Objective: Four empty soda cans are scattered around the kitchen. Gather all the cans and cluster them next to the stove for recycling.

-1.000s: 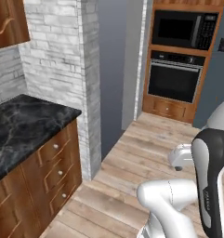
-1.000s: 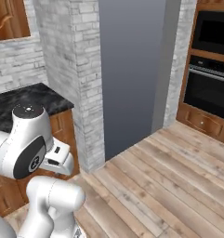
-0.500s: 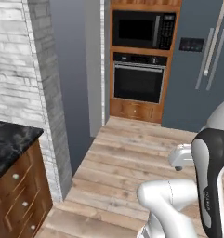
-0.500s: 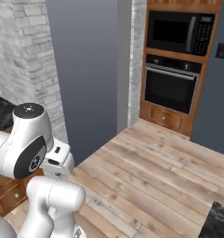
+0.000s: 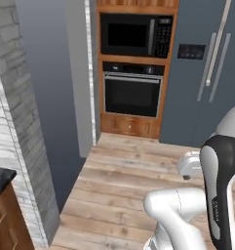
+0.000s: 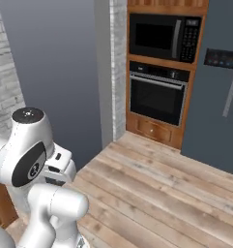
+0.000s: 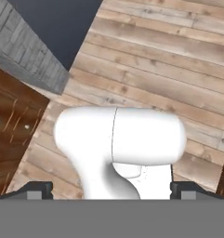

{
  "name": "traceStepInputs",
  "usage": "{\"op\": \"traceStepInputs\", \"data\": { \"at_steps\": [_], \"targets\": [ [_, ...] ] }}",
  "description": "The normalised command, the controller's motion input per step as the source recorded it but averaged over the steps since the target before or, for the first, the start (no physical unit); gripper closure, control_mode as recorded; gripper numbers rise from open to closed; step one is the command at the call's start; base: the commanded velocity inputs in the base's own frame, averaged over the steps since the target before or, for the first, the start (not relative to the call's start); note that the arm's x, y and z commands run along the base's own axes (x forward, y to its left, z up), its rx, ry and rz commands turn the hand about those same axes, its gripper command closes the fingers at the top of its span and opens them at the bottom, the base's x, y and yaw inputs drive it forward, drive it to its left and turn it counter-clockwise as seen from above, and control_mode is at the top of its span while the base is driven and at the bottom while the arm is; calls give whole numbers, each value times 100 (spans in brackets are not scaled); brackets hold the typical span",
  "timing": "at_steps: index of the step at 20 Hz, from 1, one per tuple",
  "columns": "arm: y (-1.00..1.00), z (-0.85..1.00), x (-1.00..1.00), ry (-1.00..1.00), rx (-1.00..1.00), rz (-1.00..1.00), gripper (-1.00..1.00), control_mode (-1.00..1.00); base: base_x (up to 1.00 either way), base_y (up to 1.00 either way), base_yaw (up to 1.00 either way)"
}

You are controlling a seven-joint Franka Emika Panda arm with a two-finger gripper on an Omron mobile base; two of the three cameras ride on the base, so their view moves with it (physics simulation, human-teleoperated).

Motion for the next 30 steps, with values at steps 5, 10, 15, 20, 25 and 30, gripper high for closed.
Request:
{"op": "traceStepInputs", "data": {
  "at_steps": [5,10,15,20,25,30],
  "targets": [
    [0,0,0,0,0,0,-100,100,95,0,-16],
    [0,0,0,0,0,0,-100,100,99,-11,-23],
    [0,0,0,0,0,0,-100,100,98,-18,-20],
    [0,0,0,0,0,0,-100,100,99,-14,-16],
    [0,0,0,0,0,0,-100,100,88,-20,-15],
    [0,0,0,0,0,0,-100,100,45,-61,-11]
  ]
}}
